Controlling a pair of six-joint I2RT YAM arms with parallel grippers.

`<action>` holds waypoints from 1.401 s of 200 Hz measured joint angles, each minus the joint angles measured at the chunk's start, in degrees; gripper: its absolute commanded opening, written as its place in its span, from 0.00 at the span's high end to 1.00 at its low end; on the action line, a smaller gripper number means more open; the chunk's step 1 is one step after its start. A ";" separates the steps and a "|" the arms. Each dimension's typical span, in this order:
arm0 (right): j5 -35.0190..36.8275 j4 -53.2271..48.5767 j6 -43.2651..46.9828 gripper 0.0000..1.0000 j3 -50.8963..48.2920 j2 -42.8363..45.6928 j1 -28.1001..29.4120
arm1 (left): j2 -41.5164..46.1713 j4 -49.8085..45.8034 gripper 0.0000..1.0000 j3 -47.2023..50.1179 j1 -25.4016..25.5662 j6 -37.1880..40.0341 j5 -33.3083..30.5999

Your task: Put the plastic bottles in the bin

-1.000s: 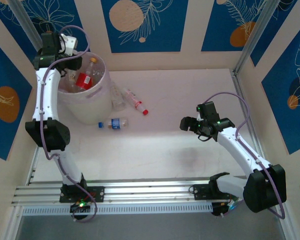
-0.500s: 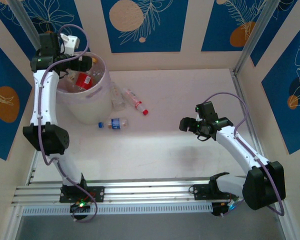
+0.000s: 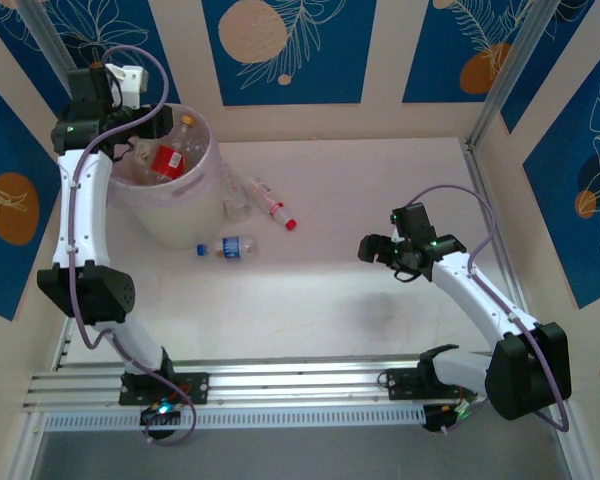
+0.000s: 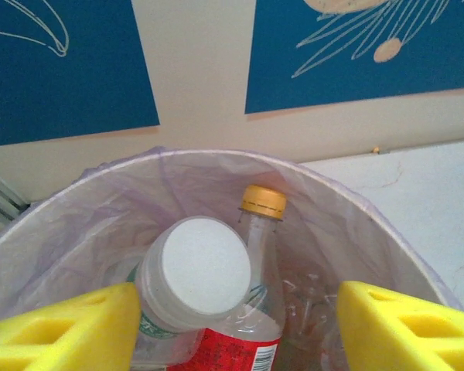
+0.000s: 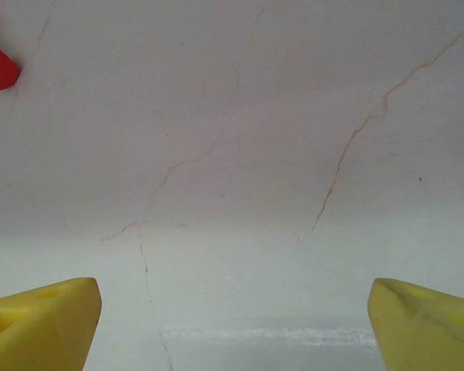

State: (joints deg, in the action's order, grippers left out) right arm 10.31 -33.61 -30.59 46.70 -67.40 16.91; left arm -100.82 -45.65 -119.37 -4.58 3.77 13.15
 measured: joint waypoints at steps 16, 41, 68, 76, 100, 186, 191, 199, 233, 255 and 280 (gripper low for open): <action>0.00 0.00 0.00 0.10 0.02 0.00 0.02 | -0.33 1.38 0.46 1.22 0.00 -1.14 0.35; 0.00 0.07 -0.07 0.10 -0.11 0.11 0.04 | -1.05 4.42 0.53 3.21 0.00 -3.06 0.35; 0.00 0.11 -0.61 0.10 -0.79 0.37 0.52 | -1.81 8.46 0.52 5.99 0.00 -3.93 0.33; 0.00 0.13 -0.66 0.10 -0.85 0.39 0.70 | -1.92 9.51 0.51 7.15 0.00 -3.96 0.33; 0.00 0.13 -1.07 0.10 -0.87 0.46 1.38 | -3.39 11.13 0.50 8.72 0.00 -3.98 0.35; 0.00 0.15 -1.29 0.10 -0.87 0.39 2.03 | -0.66 12.59 0.30 10.12 0.00 -3.50 0.37; 0.00 0.17 -1.31 0.10 -0.87 0.35 2.12 | 0.13 12.00 0.29 9.77 0.00 -3.37 0.35; 0.00 0.26 -1.31 0.10 -0.87 0.09 2.27 | 1.33 11.04 0.27 9.22 0.00 -3.17 0.31; 0.00 0.83 -1.29 0.10 -0.68 -1.57 2.93 | 10.12 5.86 0.24 8.39 0.39 -3.52 -2.69; -0.02 1.44 -1.27 0.10 0.11 -2.51 3.34 | 19.61 4.09 0.27 13.25 1.20 -6.54 -6.56; -0.13 2.54 -1.22 0.10 1.55 -3.91 3.76 | 32.76 1.53 0.29 22.67 4.22 -12.48 -10.69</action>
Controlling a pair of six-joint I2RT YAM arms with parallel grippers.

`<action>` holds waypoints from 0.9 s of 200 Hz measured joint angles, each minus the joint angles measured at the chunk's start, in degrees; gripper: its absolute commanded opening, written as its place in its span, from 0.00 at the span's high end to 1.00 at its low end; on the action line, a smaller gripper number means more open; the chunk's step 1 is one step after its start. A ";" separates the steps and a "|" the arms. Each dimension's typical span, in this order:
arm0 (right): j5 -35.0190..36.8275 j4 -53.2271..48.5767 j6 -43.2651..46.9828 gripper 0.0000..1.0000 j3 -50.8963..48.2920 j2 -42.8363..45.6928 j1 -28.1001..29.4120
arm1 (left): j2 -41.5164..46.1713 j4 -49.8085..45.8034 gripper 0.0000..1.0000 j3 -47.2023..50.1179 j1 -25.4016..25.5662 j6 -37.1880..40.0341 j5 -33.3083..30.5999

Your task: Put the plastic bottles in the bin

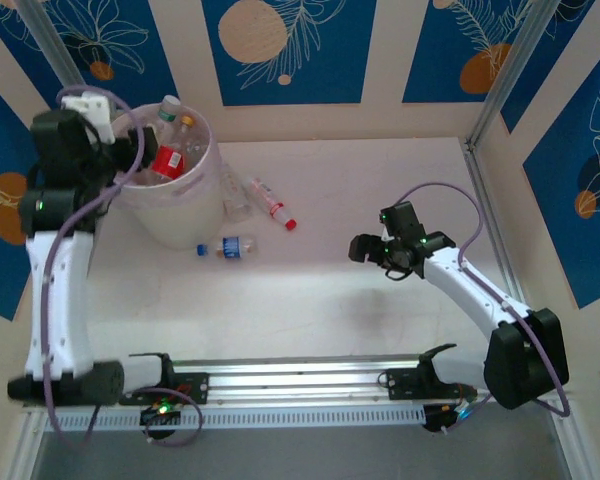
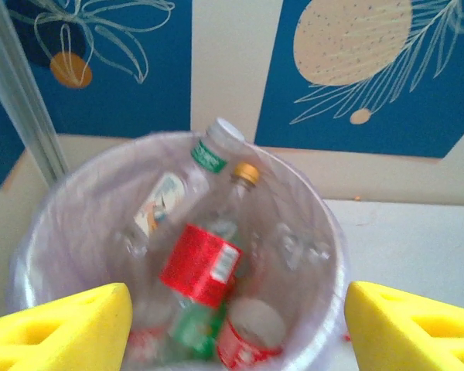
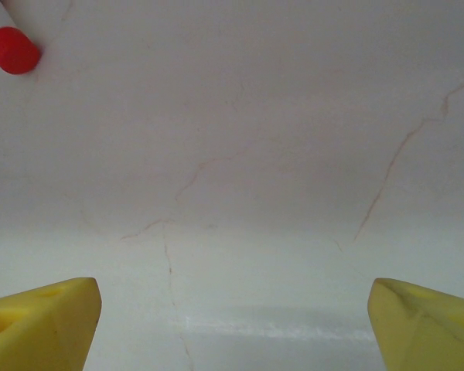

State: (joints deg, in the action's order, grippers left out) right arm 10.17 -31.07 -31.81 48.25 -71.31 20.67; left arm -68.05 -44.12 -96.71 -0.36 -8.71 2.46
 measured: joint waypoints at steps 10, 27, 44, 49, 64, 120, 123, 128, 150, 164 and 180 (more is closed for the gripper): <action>-0.11 0.46 0.17 0.10 0.85 -1.05 0.11 | 4.70 -1.01 0.29 3.87 1.53 -2.82 -1.27; -0.39 1.05 0.39 0.10 2.47 -3.19 0.33 | 10.32 -3.89 0.28 9.25 4.17 -6.97 -2.91; -0.90 1.86 0.87 0.10 3.98 -5.31 0.72 | 13.97 -6.05 0.28 14.01 6.97 -11.32 -4.26; -1.09 2.05 0.94 0.10 4.31 -5.86 0.85 | 14.86 -6.32 0.29 15.96 7.93 -12.92 -4.52; -1.25 2.54 1.33 0.10 5.40 -7.28 1.55 | 16.94 -6.58 0.29 22.51 10.51 -17.62 -5.09; -1.31 3.45 1.27 0.10 6.08 -8.22 4.28 | 22.69 4.46 0.27 51.41 16.17 -42.58 -4.87; -1.27 3.43 1.27 0.10 6.08 -8.20 4.33 | 22.69 5.31 0.27 52.41 16.46 -43.95 -4.96; -1.16 3.41 1.27 0.10 6.05 -8.17 4.39 | 22.62 6.62 0.26 53.83 16.85 -45.70 -4.96; -0.72 3.34 1.25 0.10 5.40 -7.21 4.46 | 21.16 13.68 0.25 59.21 18.18 -53.88 -5.35; -0.26 3.13 1.25 0.10 4.70 -6.25 4.46 | 19.21 19.08 0.24 62.03 18.40 -58.34 -5.60; 0.20 2.69 1.22 0.10 4.35 -5.44 4.44 | 16.00 23.71 0.23 64.15 18.73 -62.45 -5.97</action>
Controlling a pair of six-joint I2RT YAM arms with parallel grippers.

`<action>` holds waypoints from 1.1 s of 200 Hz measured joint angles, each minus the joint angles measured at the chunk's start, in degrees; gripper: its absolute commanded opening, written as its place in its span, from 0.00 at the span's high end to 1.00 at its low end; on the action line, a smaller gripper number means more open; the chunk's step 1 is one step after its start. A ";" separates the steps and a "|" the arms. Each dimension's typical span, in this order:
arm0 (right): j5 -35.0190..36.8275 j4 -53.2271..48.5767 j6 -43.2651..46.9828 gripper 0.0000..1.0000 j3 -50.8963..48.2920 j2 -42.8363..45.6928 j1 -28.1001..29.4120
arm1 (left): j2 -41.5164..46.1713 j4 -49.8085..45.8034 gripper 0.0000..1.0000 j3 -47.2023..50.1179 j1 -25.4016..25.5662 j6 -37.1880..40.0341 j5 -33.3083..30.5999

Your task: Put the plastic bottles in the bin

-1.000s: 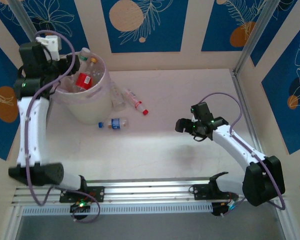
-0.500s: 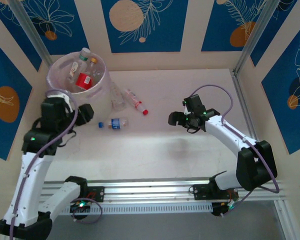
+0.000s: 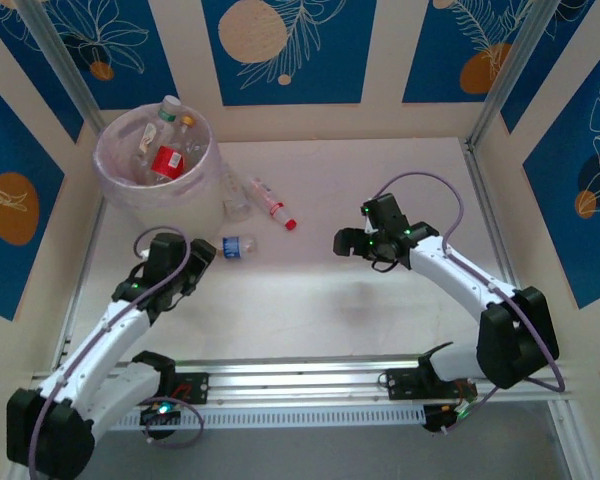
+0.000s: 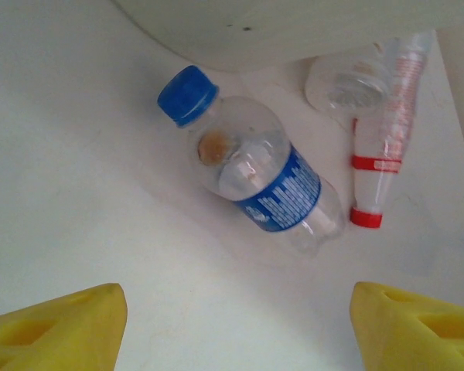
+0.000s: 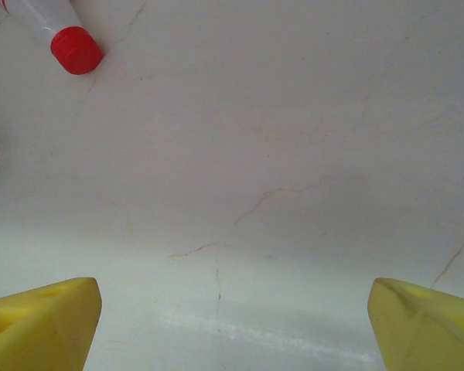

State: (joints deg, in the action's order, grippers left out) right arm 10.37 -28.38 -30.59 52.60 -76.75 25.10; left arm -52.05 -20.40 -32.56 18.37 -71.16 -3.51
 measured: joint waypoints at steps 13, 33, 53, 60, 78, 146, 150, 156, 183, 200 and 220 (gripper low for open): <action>0.24 -0.22 0.00 0.10 -0.15 0.55 -0.04 | -2.91 3.21 0.22 1.03 0.59 -2.75 -0.70; 0.66 -0.63 0.02 0.10 -0.52 1.38 -0.13 | -6.23 7.32 0.21 1.62 1.07 -6.05 -1.97; 0.81 -0.98 0.00 0.10 -0.72 1.60 -0.24 | -10.03 11.43 0.21 1.62 1.27 -9.20 -3.21; 0.81 -1.01 0.00 0.10 -0.74 1.60 -0.26 | -11.61 12.74 0.21 1.66 1.29 -10.40 -3.45; 0.83 -1.05 0.02 0.10 -0.76 1.60 -0.26 | -15.85 16.15 0.21 2.01 1.42 -13.70 -3.91; 1.64 -1.66 0.02 0.10 -1.86 2.58 -0.26 | -25.07 24.59 0.21 1.92 1.81 -18.88 -5.62; 1.68 -1.66 0.00 0.10 -1.97 2.62 -0.26 | -25.55 25.20 0.21 1.86 1.81 -19.08 -5.66; 1.68 -1.68 0.00 0.10 -2.01 2.67 -0.26 | -26.40 26.53 0.21 1.86 1.81 -19.28 -5.84; 1.73 -1.95 0.02 0.10 -2.12 2.71 -0.35 | -29.99 31.04 0.22 0.94 1.81 -20.06 -6.23; 1.92 -2.21 0.02 0.10 -2.12 2.73 -0.39 | -31.43 33.16 0.30 0.74 1.88 -20.24 -6.23; 2.14 -2.49 0.02 0.10 -2.12 2.82 -0.48 | -31.78 34.36 0.39 0.79 2.12 -20.57 -6.21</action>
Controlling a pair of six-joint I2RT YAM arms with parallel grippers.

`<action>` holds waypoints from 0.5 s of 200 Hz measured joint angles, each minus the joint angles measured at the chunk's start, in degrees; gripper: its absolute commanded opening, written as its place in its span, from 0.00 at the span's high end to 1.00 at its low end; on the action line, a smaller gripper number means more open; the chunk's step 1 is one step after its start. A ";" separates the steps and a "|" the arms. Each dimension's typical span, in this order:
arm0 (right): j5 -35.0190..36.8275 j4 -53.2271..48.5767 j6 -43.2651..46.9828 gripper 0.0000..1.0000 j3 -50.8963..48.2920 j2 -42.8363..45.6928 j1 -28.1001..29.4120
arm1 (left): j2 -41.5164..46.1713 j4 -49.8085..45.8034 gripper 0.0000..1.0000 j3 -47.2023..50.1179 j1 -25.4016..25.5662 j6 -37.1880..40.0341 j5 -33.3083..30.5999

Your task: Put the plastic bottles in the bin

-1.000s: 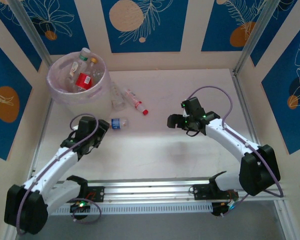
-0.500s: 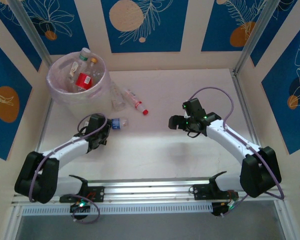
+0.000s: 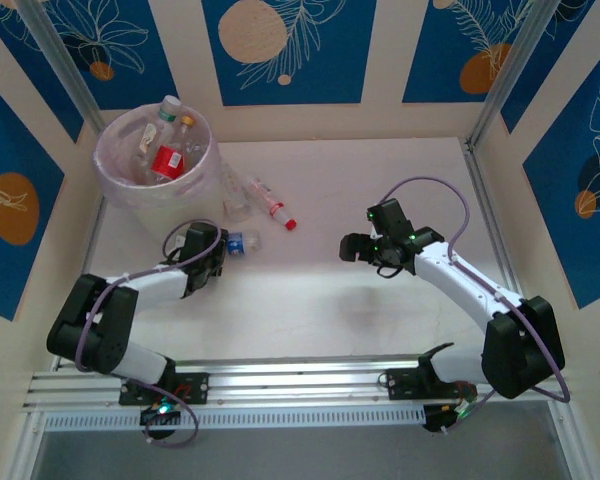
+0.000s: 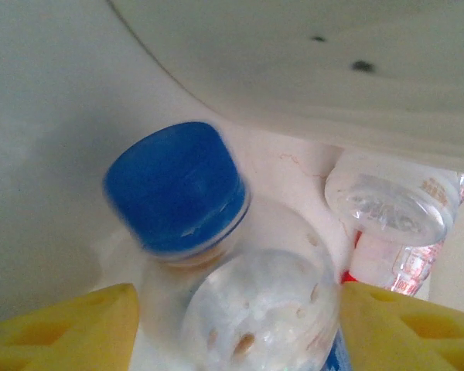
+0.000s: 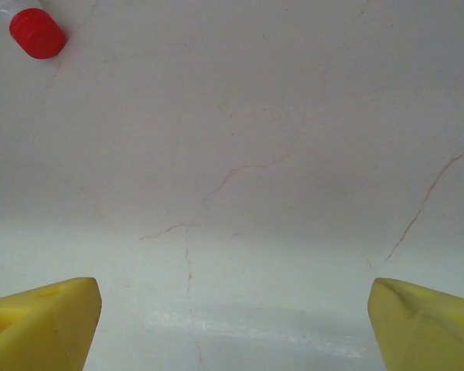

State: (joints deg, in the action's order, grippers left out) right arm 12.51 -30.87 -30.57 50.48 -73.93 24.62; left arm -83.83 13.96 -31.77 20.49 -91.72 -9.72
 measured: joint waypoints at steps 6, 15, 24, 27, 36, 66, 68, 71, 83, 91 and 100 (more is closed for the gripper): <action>0.02 -0.02 0.00 0.10 0.00 0.11 0.00 | 0.02 0.15 0.40 0.09 0.07 -0.17 -0.02; 0.15 -0.04 0.00 0.10 0.00 0.22 0.00 | 0.20 0.22 0.41 0.24 0.20 -0.37 -0.02; 0.20 -0.02 0.00 0.10 0.00 0.26 0.00 | 0.83 -0.02 0.42 0.57 0.33 -0.33 -0.02; 0.20 -0.02 0.00 0.10 0.00 0.26 0.00 | 1.03 -0.17 0.42 0.72 0.35 -0.35 -0.02; 0.22 -0.04 0.00 0.10 -0.02 0.26 0.00 | 2.29 -1.27 0.42 1.25 0.59 -0.28 -0.02; 0.20 0.00 0.00 0.10 -0.02 0.26 0.00 | 9.60 -7.17 0.44 3.82 1.46 0.81 0.00; 0.20 0.00 0.02 0.10 -0.02 0.26 0.00 | 10.21 -7.58 0.44 4.07 1.53 0.94 0.00; 0.20 0.00 0.02 0.10 -0.02 0.26 0.00 | 11.17 -8.09 0.44 4.37 1.57 1.07 0.00; 0.20 0.00 0.02 0.10 -0.02 0.24 0.00 | 14.88 -10.32 0.45 5.62 1.73 1.81 0.07; 0.17 0.02 0.00 0.10 -0.02 0.20 0.00 | 17.05 -12.02 0.45 6.19 1.90 2.36 0.28; 0.17 0.02 0.02 0.10 -0.02 0.11 0.00 | 19.04 -14.27 0.45 6.47 2.16 3.41 0.70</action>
State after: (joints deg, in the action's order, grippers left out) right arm 12.69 -30.85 -30.55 50.46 -73.82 24.62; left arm -64.79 -0.32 -25.30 22.65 -88.31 -9.02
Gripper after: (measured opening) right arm 0.900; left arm 0.551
